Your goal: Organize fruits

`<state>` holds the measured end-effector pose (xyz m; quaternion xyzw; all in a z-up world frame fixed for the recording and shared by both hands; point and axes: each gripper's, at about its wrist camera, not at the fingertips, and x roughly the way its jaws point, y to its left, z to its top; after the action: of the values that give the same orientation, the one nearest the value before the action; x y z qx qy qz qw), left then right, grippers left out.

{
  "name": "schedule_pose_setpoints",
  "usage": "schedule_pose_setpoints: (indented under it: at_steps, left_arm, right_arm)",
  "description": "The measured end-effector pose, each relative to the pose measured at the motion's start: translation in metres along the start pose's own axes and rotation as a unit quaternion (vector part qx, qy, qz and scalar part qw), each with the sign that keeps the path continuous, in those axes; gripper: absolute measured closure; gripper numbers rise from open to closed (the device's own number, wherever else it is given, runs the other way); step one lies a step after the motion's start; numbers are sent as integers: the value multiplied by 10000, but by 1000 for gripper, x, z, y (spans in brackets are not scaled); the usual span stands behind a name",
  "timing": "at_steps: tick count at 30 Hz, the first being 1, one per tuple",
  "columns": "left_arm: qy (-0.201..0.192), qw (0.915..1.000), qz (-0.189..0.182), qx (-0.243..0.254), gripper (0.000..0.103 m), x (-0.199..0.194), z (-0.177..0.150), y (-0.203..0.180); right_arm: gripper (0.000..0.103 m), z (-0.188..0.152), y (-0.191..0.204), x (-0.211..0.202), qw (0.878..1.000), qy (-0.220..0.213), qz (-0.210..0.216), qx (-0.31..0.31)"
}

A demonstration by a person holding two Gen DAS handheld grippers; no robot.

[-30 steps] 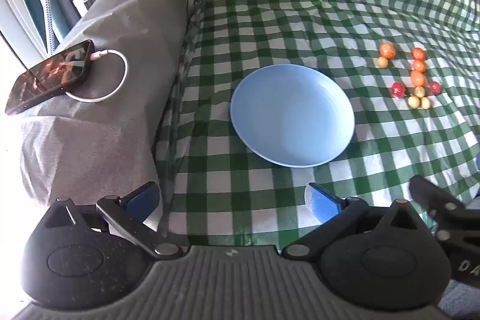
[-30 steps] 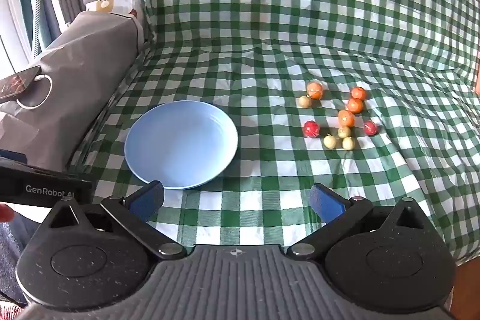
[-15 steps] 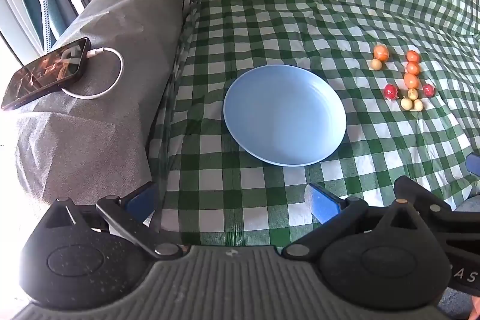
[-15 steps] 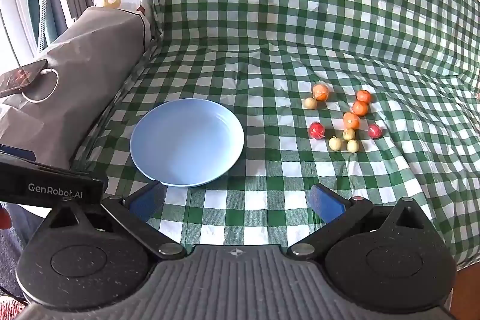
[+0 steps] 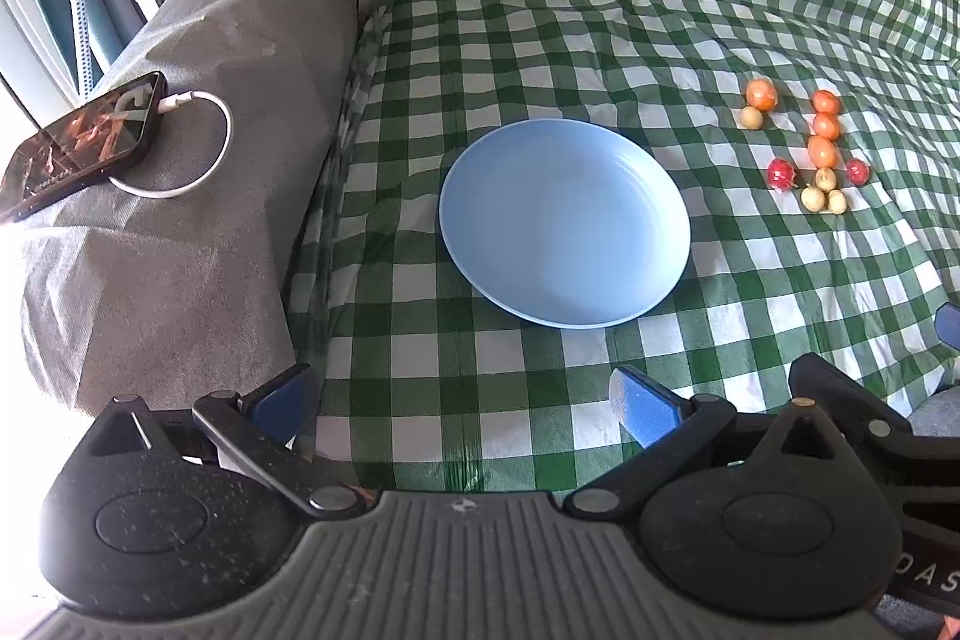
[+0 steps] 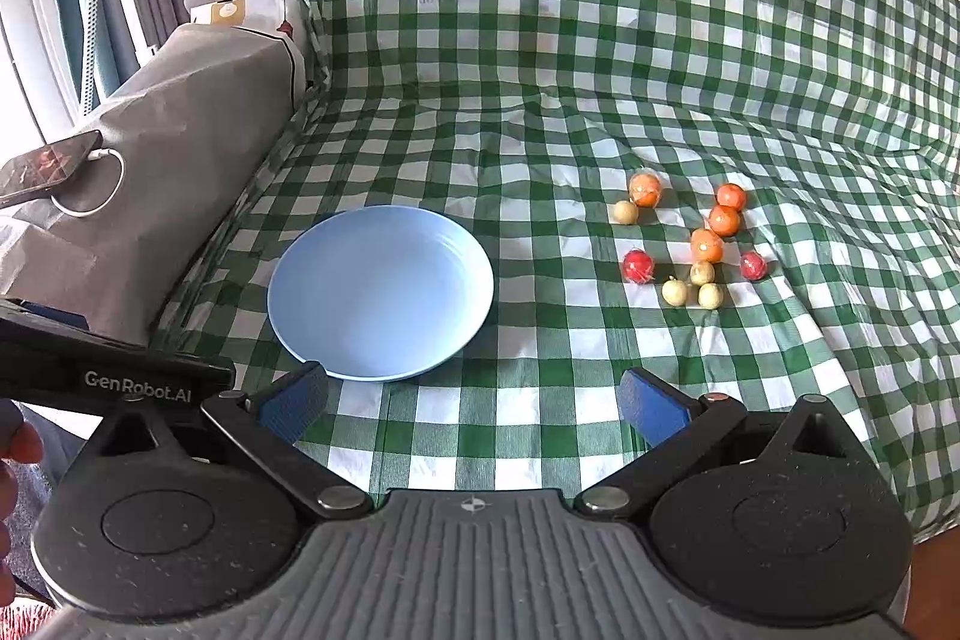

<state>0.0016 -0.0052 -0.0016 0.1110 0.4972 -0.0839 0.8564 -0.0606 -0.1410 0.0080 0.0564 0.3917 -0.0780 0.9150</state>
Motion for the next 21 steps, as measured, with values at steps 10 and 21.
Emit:
schedule_pose_setpoints:
  at_steps: [10,21]
  left_arm:
    - [108,9999,51,-4,0,11,7,-4]
    - [262,9996,117,26,0,22,12,-8]
  right_arm:
    - [0,3,-4,10,9999,81,46,59]
    - [0,3,-6,23,9997,204,81,129]
